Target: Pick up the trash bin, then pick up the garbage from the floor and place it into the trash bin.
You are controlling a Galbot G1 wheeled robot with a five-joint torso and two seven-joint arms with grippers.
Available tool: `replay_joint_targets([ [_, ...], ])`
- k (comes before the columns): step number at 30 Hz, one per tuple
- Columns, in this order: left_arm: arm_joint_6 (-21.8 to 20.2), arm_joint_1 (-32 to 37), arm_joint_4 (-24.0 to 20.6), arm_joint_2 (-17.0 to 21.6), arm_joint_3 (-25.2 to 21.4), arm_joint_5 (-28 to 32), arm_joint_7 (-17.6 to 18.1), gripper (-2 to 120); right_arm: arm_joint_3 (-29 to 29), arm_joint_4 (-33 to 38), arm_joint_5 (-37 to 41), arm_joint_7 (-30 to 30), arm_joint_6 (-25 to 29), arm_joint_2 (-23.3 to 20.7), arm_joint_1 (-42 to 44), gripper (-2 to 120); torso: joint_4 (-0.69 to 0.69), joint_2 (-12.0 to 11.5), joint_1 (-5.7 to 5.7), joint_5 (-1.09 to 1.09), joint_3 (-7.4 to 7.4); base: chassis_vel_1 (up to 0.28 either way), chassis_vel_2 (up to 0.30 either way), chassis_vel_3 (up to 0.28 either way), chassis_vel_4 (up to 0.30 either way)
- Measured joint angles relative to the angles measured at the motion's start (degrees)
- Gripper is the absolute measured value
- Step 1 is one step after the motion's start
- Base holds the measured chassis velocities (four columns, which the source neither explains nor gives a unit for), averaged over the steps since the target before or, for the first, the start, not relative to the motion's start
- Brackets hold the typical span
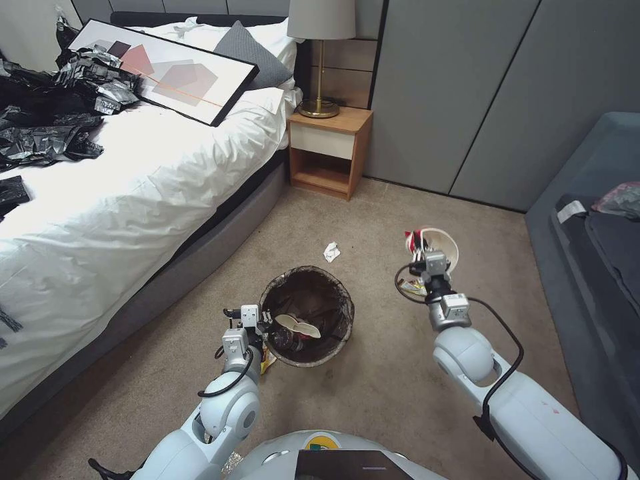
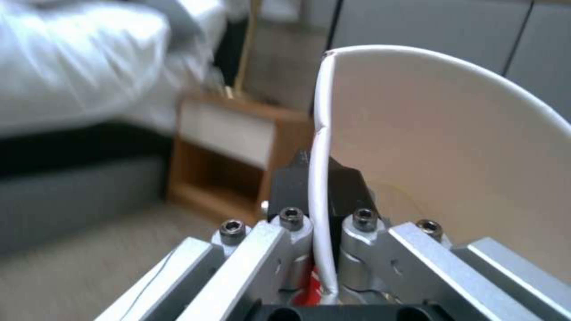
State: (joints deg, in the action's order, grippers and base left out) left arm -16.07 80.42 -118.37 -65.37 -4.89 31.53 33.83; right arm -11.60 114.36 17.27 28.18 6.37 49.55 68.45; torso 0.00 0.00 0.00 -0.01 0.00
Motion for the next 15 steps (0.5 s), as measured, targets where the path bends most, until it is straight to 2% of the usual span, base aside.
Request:
replay_joint_targets([
  [1,0.0,0.0,0.0,0.0,0.0,0.0,0.0,3,0.0,0.0,0.0,0.0,0.0,0.0,0.0,0,0.0,0.0,0.0,0.0,0.0,0.0,0.0,0.0,0.0],
  [3,-0.18,-0.29,0.63,-0.45,0.73,-0.2,-0.19,3,1.46,7.36,2.27,-3.26,1.72,0.21,-1.64,0,0.0,0.0,0.0,0.0,0.0,0.0,0.0,0.0,0.0],
  [15,-0.53,-0.55,1.4,-0.5,1.79,-0.6,-0.35,3,5.35,12.59,5.7,-12.65,6.14,-1.84,-3.2,0,0.0,0.0,0.0,0.01,0.0,0.0,0.0,0.0,0.0],
])
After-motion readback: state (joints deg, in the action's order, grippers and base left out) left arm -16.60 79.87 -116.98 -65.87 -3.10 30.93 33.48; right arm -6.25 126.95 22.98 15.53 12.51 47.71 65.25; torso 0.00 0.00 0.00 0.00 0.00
